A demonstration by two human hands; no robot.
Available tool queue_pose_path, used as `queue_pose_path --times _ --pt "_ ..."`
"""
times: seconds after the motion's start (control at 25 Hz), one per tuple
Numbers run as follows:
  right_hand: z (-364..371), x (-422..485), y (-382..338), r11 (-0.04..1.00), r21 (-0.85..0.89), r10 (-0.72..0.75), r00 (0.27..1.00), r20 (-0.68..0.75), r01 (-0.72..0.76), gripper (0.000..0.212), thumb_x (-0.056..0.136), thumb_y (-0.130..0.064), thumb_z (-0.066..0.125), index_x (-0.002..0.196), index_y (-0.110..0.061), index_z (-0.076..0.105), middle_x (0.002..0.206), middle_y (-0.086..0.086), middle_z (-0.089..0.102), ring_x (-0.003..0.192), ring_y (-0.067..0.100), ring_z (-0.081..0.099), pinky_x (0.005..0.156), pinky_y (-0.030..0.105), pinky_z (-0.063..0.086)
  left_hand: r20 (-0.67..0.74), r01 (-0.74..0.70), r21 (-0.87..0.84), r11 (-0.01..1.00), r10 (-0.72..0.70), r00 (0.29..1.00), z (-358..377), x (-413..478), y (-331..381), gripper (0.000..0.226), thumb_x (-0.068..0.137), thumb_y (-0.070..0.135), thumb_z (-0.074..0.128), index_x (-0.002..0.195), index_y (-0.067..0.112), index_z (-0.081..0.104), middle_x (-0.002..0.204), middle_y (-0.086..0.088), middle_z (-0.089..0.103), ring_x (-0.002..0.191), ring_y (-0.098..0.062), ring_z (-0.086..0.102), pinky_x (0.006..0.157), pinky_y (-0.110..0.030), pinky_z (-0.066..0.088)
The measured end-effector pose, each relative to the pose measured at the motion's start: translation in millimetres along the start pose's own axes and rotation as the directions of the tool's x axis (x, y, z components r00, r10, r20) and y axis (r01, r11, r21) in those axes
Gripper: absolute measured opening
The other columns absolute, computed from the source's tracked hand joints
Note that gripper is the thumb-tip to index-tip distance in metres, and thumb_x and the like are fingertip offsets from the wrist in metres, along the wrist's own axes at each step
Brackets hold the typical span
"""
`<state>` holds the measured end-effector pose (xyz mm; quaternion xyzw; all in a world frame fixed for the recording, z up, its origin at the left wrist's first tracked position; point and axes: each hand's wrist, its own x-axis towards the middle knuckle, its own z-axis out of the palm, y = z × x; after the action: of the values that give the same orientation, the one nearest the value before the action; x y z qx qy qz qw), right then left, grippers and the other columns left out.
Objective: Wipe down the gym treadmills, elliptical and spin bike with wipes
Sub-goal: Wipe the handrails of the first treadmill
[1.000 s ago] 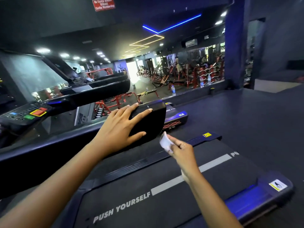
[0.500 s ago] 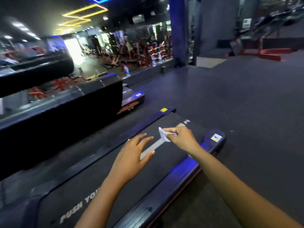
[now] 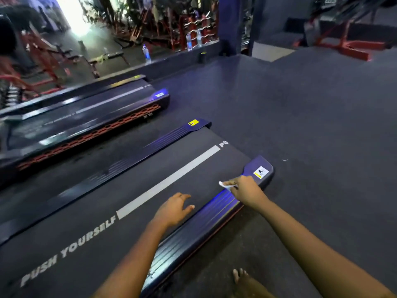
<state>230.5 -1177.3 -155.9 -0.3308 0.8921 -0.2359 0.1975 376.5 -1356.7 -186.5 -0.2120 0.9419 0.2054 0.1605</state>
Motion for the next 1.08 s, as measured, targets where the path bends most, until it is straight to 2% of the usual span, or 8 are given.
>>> queue_pose_path --times 0.08,0.16,0.36,0.48,0.64,0.88,0.96,1.08 --pt "-21 48 16 0.999 -0.026 -0.032 0.999 0.030 0.033 0.034 0.090 -0.010 0.050 0.118 -0.021 0.064 0.117 0.011 0.064 0.105 0.029 0.061 0.087 0.032 0.047 0.024 0.081 -0.036 0.996 -0.080 0.996 -18 38 19 0.053 0.097 0.039 0.045 0.143 0.013 0.038 0.143 -0.010 0.042 0.131 -0.024 0.042 0.108 -0.033 0.032" --pt "-46 93 15 0.993 -0.078 -0.085 0.995 0.044 0.088 0.036 0.089 -0.011 0.050 0.119 -0.024 0.063 0.116 0.013 0.065 0.109 0.032 0.058 0.090 0.035 0.046 -0.037 0.151 -0.072 0.986 -0.154 0.987 -45 62 28 0.052 0.097 0.039 0.046 0.141 0.012 0.040 0.142 -0.011 0.044 0.130 -0.025 0.043 0.107 -0.034 0.033" --pt "-96 180 -31 0.946 -0.024 -0.325 0.946 0.000 0.324 0.038 0.088 -0.003 0.049 0.118 -0.021 0.064 0.112 0.013 0.067 0.101 0.032 0.059 0.068 0.024 0.034 -0.315 0.221 -0.125 0.967 -0.250 0.916 -121 99 25 0.048 0.098 0.039 0.045 0.140 0.016 0.043 0.141 -0.005 0.045 0.128 -0.022 0.044 0.103 -0.032 0.037" --pt "-105 237 -72 0.910 0.018 -0.415 0.909 0.021 0.415 0.037 0.089 -0.005 0.049 0.117 -0.021 0.065 0.110 0.012 0.067 0.100 0.032 0.060 0.076 0.030 0.041 -0.404 0.290 -0.151 0.945 -0.327 0.854 -158 129 10 0.049 0.098 0.041 0.043 0.140 0.016 0.042 0.142 -0.005 0.044 0.127 -0.023 0.045 0.101 -0.034 0.038" --pt "-85 315 -122 0.814 0.028 -0.579 0.807 0.113 0.580 0.034 0.089 -0.007 0.051 0.116 -0.022 0.066 0.116 0.009 0.065 0.109 0.028 0.059 0.088 0.035 0.047 -0.329 0.412 -0.189 0.892 -0.453 0.829 -168 166 -37 0.051 0.097 0.043 0.043 0.141 0.017 0.041 0.144 -0.005 0.042 0.129 -0.022 0.043 0.103 -0.034 0.037" --pt "-72 422 -232 0.711 0.011 -0.630 0.630 0.454 0.703 0.037 0.091 -0.006 0.047 0.120 -0.021 0.064 0.115 0.011 0.066 0.094 0.031 0.063 0.071 0.031 0.045 -0.102 0.615 -0.328 0.717 -0.674 0.732 -214 197 -104 0.055 0.098 0.044 0.042 0.144 0.015 0.034 0.148 -0.008 0.037 0.133 -0.024 0.039 0.106 -0.034 0.034" --pt "-87 432 -270 0.705 0.061 -0.633 0.586 0.506 0.707 0.038 0.089 -0.004 0.047 0.117 -0.021 0.065 0.115 0.009 0.066 0.096 0.030 0.063 0.073 0.029 0.046 -0.031 0.675 -0.357 0.646 -0.730 0.682 -244 189 -105 0.055 0.097 0.044 0.042 0.144 0.015 0.034 0.148 -0.009 0.037 0.134 -0.025 0.038 0.108 -0.035 0.033" --pt "-110 438 -326 0.679 0.164 -0.675 0.521 0.522 0.716 0.038 0.088 -0.004 0.048 0.116 -0.022 0.066 0.114 0.007 0.067 0.098 0.026 0.063 0.080 0.027 0.046 -0.056 0.710 -0.458 0.535 -0.814 0.578 -298 163 -107 0.053 0.097 0.042 0.043 0.143 0.016 0.037 0.147 -0.008 0.037 0.133 -0.023 0.039 0.106 -0.030 0.032"
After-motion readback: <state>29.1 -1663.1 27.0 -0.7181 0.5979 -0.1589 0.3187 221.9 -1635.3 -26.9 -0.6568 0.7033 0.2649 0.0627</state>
